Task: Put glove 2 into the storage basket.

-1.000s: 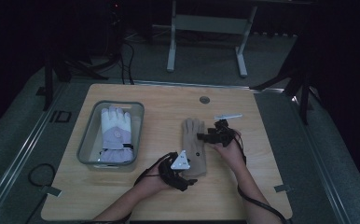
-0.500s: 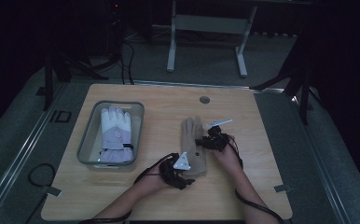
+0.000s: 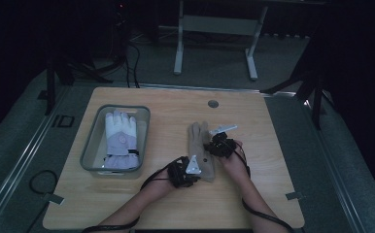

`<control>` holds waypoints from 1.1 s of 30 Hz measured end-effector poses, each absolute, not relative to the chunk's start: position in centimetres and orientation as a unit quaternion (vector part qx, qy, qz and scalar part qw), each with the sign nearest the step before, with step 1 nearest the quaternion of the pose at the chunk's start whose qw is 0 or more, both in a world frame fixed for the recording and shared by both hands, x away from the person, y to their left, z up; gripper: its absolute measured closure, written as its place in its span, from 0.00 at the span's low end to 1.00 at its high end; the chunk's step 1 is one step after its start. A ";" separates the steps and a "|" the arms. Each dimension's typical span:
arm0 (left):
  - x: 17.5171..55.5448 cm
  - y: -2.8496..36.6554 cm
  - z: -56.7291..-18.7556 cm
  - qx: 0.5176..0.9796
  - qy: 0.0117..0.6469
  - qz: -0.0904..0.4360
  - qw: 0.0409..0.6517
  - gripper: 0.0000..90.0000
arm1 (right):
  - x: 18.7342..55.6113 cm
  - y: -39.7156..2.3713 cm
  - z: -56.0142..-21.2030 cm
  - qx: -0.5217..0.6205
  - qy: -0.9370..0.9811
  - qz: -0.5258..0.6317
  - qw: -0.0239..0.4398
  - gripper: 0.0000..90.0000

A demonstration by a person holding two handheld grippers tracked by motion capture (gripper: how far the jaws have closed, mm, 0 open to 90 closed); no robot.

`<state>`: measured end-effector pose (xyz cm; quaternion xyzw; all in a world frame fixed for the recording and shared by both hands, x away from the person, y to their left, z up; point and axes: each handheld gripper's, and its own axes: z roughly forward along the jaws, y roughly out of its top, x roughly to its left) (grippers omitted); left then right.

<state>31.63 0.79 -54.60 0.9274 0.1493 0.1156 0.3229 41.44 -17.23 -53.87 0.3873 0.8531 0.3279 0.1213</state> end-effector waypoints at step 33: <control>30.7 3.8 -48.1 0.931 0.132 0.152 0.304 0.91 | 41.0 -15.1 -47.0 0.370 0.833 0.393 0.121 0.91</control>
